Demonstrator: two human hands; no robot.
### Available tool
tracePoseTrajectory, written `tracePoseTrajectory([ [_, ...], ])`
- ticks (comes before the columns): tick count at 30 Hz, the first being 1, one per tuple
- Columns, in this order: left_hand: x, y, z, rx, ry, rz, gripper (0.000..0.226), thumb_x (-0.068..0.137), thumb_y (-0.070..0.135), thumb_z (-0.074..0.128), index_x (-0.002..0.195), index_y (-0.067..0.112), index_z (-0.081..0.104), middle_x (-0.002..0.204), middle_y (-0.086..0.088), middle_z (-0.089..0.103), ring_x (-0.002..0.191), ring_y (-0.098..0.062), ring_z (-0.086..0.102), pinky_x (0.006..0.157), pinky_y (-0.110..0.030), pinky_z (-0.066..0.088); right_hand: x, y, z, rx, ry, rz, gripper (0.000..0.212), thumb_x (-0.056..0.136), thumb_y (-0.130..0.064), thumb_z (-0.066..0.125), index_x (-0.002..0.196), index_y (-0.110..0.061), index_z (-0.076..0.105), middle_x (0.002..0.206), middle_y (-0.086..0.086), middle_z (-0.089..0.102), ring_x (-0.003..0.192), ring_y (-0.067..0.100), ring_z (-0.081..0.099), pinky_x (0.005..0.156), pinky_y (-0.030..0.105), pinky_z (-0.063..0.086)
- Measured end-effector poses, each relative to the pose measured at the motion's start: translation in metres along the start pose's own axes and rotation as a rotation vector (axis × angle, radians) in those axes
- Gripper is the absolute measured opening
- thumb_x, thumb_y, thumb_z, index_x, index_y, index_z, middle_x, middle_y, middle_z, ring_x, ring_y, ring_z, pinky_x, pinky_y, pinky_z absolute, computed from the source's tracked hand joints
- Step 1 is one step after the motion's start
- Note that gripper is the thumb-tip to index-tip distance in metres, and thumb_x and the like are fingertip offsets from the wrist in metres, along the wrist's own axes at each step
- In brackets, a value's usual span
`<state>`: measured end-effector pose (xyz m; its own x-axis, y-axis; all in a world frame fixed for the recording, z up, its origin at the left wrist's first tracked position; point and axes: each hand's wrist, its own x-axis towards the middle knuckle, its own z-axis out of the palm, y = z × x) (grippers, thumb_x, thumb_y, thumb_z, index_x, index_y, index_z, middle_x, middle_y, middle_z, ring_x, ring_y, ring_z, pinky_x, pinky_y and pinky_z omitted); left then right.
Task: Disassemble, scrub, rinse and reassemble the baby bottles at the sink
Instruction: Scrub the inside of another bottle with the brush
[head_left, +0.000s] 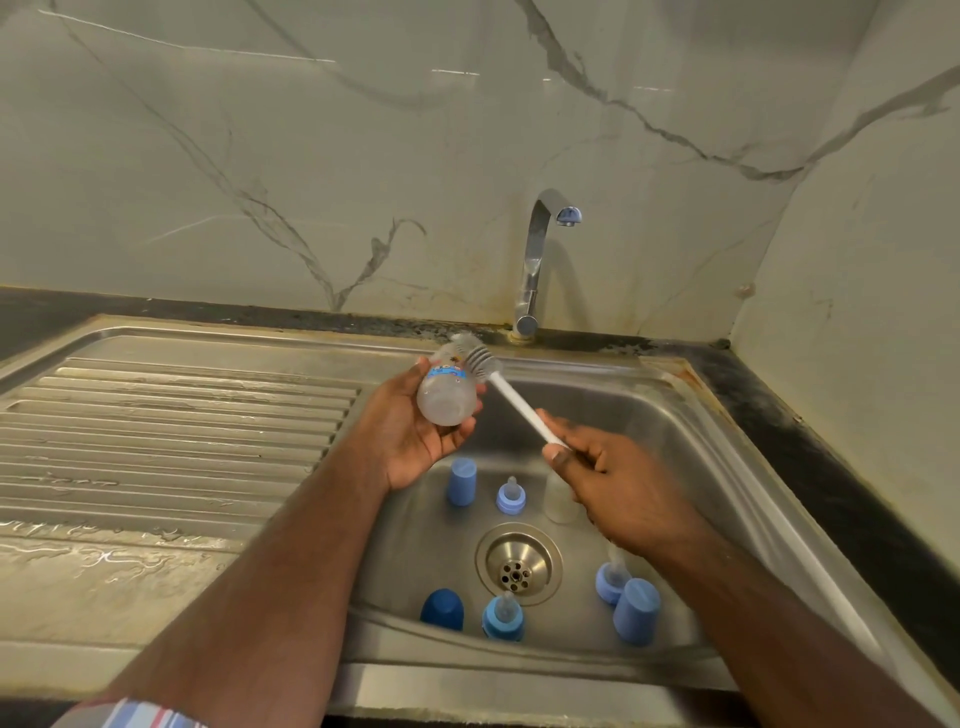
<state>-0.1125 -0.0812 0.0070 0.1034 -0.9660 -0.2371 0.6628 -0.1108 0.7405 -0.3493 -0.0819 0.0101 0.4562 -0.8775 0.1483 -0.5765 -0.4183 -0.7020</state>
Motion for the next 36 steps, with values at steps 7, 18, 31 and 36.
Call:
tracePoseTrajectory([
  [7, 0.002, 0.002, -0.005, 0.004, 0.011, 0.009, 0.05, 0.106, 0.04, 0.042, 0.134, 0.0, 0.054, 0.114, -0.029, 0.07, 0.067, -0.023, 0.069, 0.049, -0.026, 0.055, -0.007, -0.002, -0.001, 0.088, -0.072, -0.04, 0.039, 0.103, -0.036, 0.052, 0.14, -0.047, 0.05, 0.059, -0.035, 0.055, 0.053, -0.007, 0.051, 0.054, 0.012, 0.038],
  [18, 0.002, 0.004, -0.008, 0.0, -0.034, -0.033, 0.05, 0.104, 0.035, 0.042, 0.134, -0.004, 0.052, 0.121, -0.035, 0.065, 0.062, -0.022, 0.067, 0.045, -0.022, 0.054, -0.008, -0.004, 0.002, 0.119, -0.064, -0.055, 0.039, 0.102, -0.036, 0.053, 0.139, -0.049, 0.051, 0.06, -0.03, 0.057, 0.051, -0.002, 0.048, 0.055, 0.017, 0.039],
  [31, -0.003, 0.001, -0.003, 0.164, 0.006, -0.066, 0.045, 0.104, 0.034, 0.038, 0.119, -0.003, 0.061, 0.098, -0.027, 0.071, 0.056, -0.021, 0.064, 0.041, -0.021, 0.049, 0.001, 0.0, 0.001, -0.031, 0.015, -0.033, 0.042, 0.102, -0.041, 0.052, 0.14, -0.055, 0.043, 0.113, -0.024, 0.067, 0.081, 0.001, 0.064, 0.07, 0.013, 0.047],
  [36, -0.002, 0.0, -0.004, 0.172, 0.025, -0.074, 0.048, 0.104, 0.036, 0.039, 0.121, -0.004, 0.06, 0.098, -0.028, 0.071, 0.055, -0.021, 0.064, 0.042, -0.021, 0.05, -0.003, 0.003, 0.0, 0.043, -0.021, -0.024, 0.04, 0.101, -0.039, 0.054, 0.139, -0.05, 0.049, 0.08, -0.039, 0.06, 0.063, -0.009, 0.057, 0.059, 0.011, 0.039],
])
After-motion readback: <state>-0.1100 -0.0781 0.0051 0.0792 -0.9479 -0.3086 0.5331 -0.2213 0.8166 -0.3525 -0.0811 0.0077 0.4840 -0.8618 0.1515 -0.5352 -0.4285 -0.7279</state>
